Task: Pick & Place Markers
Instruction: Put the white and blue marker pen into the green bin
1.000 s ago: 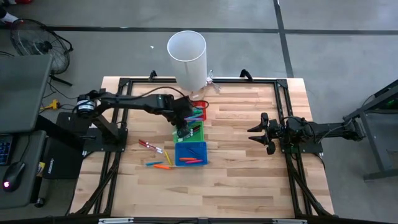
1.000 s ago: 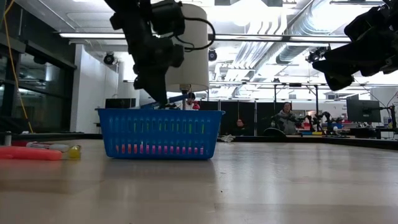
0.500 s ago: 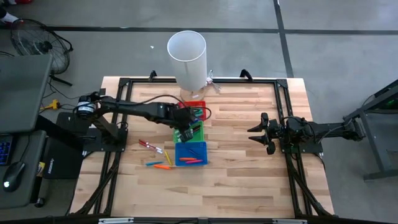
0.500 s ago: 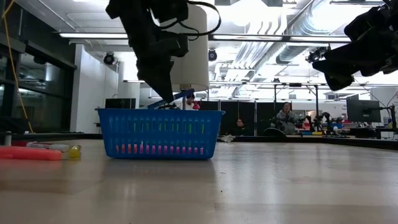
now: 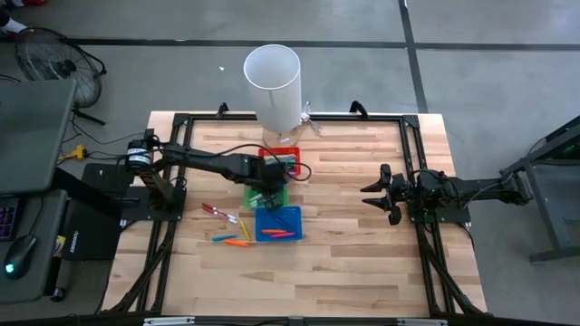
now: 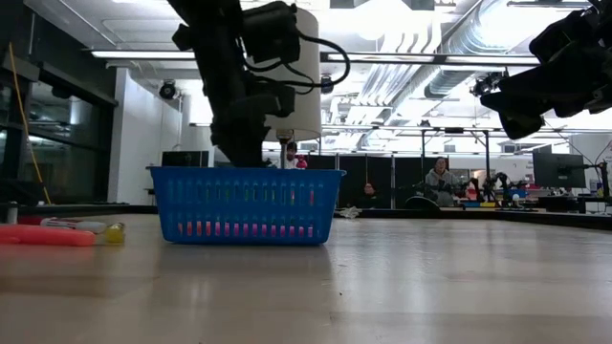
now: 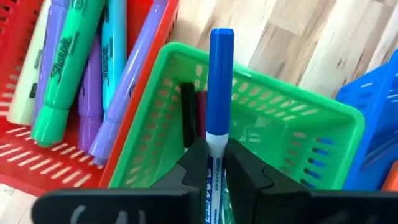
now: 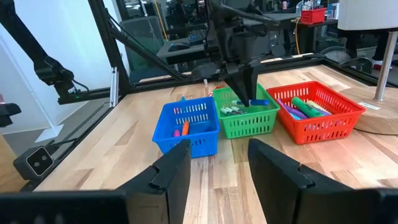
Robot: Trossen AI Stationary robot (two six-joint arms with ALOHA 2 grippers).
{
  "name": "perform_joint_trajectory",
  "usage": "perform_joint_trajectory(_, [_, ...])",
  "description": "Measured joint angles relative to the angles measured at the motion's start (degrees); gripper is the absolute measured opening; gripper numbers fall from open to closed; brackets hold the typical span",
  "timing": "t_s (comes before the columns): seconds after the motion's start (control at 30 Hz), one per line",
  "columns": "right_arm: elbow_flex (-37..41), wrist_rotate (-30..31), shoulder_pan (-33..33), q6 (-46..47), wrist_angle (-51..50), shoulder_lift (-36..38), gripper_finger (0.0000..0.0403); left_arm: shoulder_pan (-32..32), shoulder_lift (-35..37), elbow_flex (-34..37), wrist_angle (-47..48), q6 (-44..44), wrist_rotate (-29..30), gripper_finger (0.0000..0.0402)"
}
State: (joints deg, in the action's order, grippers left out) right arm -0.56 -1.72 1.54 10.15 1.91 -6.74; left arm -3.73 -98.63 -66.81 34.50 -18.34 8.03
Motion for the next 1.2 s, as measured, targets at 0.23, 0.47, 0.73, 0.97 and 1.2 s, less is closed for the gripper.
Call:
perform_joint_trajectory(0.23, [0.0, 0.0, 0.0, -0.07, 0.0, -0.02, 0.0149, 0.0, 0.0, 0.0, 2.26, -0.86, 0.0, 0.0043])
perform_joint_trajectory(0.47, [0.0, 0.0, 0.0, 0.0, 0.0, -0.02, 0.0149, 0.0, 0.02, 0.0, 4.91, -2.97, -0.31, 0.0045])
perform_joint_trajectory(0.73, [0.0, -0.02, 0.0, -0.02, 0.0, -0.02, 0.0149, 0.0, 0.04, 0.0, 5.05, -2.98, -3.9, 0.0046])
perform_joint_trajectory(0.97, [0.0, 0.0, -0.01, -0.05, 0.0, -0.02, 0.0149, 0.0, 0.07, 0.0, 5.78, -2.98, -2.5, 0.0046])
perform_joint_trajectory(1.2, [0.0, 0.0, 0.0, -0.04, 0.0, -0.02, 0.0149, 0.0, 0.07, 0.0, 5.97, -2.62, -2.51, 0.0047])
